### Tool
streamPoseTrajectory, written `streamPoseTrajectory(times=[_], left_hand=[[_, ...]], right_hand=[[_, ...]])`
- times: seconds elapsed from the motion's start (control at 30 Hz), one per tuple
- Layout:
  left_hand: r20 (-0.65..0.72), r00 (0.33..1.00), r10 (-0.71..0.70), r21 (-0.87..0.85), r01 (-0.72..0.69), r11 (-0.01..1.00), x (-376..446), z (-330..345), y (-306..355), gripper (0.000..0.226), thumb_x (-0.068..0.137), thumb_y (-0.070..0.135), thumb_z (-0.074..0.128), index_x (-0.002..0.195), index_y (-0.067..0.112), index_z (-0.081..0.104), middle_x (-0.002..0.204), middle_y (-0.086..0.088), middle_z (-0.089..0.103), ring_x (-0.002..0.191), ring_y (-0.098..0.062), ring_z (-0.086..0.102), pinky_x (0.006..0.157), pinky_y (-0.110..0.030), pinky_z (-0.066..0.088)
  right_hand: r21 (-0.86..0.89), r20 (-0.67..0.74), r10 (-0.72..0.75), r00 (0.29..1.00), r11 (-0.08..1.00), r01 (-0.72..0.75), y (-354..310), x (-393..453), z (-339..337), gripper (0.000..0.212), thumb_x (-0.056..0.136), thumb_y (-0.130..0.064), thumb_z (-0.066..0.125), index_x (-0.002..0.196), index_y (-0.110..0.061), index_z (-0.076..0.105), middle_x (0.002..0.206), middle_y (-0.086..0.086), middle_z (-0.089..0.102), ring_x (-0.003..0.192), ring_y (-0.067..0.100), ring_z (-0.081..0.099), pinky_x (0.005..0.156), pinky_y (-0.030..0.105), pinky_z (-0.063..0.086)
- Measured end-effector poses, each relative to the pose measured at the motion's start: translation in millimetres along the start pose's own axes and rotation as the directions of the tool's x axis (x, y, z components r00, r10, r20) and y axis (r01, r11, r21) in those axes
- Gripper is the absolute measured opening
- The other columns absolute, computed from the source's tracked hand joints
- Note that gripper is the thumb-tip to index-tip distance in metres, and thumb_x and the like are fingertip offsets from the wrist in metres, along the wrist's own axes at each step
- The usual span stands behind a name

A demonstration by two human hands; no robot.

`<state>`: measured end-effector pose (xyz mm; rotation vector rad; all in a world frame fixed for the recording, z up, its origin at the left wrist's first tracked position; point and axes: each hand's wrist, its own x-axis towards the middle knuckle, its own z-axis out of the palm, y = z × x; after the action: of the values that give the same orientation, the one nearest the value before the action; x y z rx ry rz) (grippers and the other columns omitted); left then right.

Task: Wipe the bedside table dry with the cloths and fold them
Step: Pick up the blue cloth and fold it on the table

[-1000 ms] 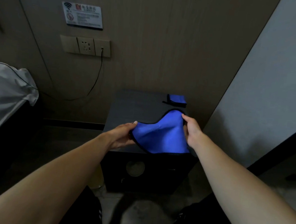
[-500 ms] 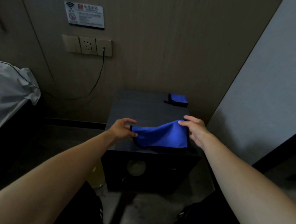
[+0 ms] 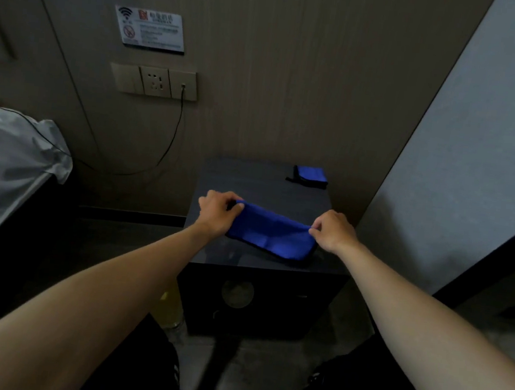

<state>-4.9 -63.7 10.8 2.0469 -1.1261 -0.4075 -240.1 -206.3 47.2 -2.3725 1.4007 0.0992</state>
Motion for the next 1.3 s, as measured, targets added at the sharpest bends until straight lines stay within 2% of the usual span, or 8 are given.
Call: streamPoseTrajectory(times=[0.17,0.33,0.63,0.83,0.93,1.07,1.2,1.3], left_hand=[[0.021,0.96,0.278,0.001,-0.279,0.96,2,0,30,0.019,0.1,0.032,0.054,0.094,0.017,0.064,0.101,-0.006,0.062,0.101,-0.021,0.055,0.093,-0.036,0.042],[0.151,0.89,0.43,-0.031,-0.43,0.902,4,-6,56,0.017,0.103,0.026,0.047,0.1,0.017,0.061,0.091,-0.001,0.064,0.085,-0.015,0.061,0.077,-0.031,0.047],[0.07,0.901,0.427,0.08,-0.432,0.898,14,-21,52,0.021,0.098,0.041,0.055,0.096,0.023,0.067,0.086,0.008,0.067,0.078,-0.006,0.063,0.071,-0.034,0.054],[0.009,0.928,0.373,0.098,-0.372,0.923,14,-25,42,0.022,0.094,0.035,0.064,0.098,0.014,0.068,0.088,0.001,0.07,0.081,-0.014,0.065,0.071,-0.024,0.048],[0.007,0.97,0.242,0.041,-0.242,0.969,16,-24,42,0.027,0.094,0.038,0.064,0.104,0.013,0.067,0.095,0.001,0.07,0.088,-0.013,0.064,0.077,-0.025,0.048],[0.093,0.982,-0.166,0.008,0.166,0.986,20,-18,35,0.056,0.098,0.054,0.046,0.124,0.006,0.055,0.118,-0.012,0.064,0.11,-0.028,0.061,0.092,-0.035,0.046],[0.445,0.759,-0.476,-0.035,0.546,0.837,5,-20,31,0.08,0.098,0.067,0.018,0.145,0.003,0.036,0.104,-0.018,0.064,0.085,-0.027,0.064,0.074,-0.035,0.052],[0.67,0.612,-0.42,-0.079,0.622,0.779,-6,-22,28,0.09,0.096,0.069,0.005,0.137,0.002,0.048,0.099,-0.014,0.066,0.094,-0.028,0.064,0.098,-0.04,0.046]], right_hand=[[-0.036,0.134,0.018,0.991,0.999,-0.013,-16,-2,1,0.033,0.088,-0.024,0.07,0.121,-0.027,0.062,0.125,0.0,0.061,0.116,0.02,0.058,0.101,0.045,0.047],[0.284,0.221,-0.152,0.963,0.955,0.085,-43,-11,0,0.078,0.082,-0.015,0.078,0.148,-0.026,0.04,0.152,-0.001,0.042,0.139,0.023,0.042,0.108,0.041,0.04],[0.576,0.253,-0.309,0.917,0.809,0.113,-54,-14,-3,0.034,0.081,-0.026,0.08,0.111,-0.013,0.073,0.103,-0.002,0.072,0.099,0.015,0.066,0.079,0.027,0.051],[0.675,0.262,-0.325,0.909,0.734,0.068,-57,-17,0,0.041,0.075,-0.029,0.086,0.109,-0.01,0.073,0.109,0.003,0.074,0.103,0.02,0.068,0.092,0.039,0.055],[0.735,0.32,-0.325,0.89,0.678,-0.017,-62,-20,-3,0.046,0.077,-0.027,0.084,0.119,-0.016,0.07,0.115,0.0,0.073,0.107,0.017,0.068,0.096,0.037,0.054],[0.82,0.29,-0.274,0.917,0.565,-0.09,-65,-21,0,0.052,0.081,-0.028,0.081,0.127,-0.015,0.062,0.121,0.006,0.07,0.107,0.02,0.067,0.093,0.036,0.054],[0.885,0.302,-0.168,0.938,0.415,-0.211,-65,-16,2,0.081,0.082,-0.031,0.079,0.149,-0.015,0.038,0.127,0.01,0.064,0.113,0.024,0.065,0.101,0.041,0.05],[0.917,0.326,-0.137,0.935,0.286,-0.278,-65,-14,0,0.06,0.092,-0.027,0.069,0.145,-0.011,0.045,0.121,0.014,0.068,0.108,0.026,0.068,0.096,0.04,0.052]])
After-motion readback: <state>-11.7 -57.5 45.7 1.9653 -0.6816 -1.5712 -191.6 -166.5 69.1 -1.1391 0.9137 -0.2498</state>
